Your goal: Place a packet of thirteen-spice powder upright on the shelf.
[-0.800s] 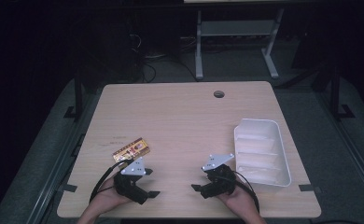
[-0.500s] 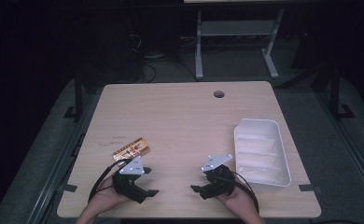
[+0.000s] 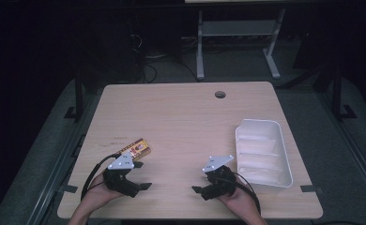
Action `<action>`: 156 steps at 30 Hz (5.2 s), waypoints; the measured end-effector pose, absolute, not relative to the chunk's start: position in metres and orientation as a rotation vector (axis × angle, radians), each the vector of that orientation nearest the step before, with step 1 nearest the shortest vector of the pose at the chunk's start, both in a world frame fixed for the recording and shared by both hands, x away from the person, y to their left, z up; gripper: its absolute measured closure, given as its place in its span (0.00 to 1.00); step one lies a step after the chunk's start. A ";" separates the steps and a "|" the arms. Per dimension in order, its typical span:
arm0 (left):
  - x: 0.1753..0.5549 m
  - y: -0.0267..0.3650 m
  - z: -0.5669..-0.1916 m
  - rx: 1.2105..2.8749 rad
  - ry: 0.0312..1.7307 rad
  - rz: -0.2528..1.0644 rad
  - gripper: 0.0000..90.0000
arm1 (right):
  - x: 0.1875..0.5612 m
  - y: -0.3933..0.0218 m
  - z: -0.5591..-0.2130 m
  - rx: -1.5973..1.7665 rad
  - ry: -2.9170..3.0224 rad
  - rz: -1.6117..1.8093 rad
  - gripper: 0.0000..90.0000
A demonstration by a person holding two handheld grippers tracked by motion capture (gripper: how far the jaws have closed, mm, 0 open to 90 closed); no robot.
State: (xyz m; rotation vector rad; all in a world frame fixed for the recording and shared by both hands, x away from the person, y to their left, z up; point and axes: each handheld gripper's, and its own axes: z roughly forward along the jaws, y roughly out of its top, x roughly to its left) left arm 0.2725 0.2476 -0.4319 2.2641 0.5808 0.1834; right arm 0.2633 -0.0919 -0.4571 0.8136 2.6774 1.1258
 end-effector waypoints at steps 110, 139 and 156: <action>0.331 0.274 -0.415 2.387 0.768 0.356 0.36 | 0.250 -0.082 -0.431 0.786 2.585 1.234 0.32; 0.277 0.219 -0.404 2.304 0.595 0.417 0.36 | 0.242 -0.080 -0.417 0.588 2.537 1.321 0.39; 0.259 0.219 -0.419 2.246 0.591 0.418 0.36 | 0.256 -0.071 -0.411 0.825 2.633 1.286 0.16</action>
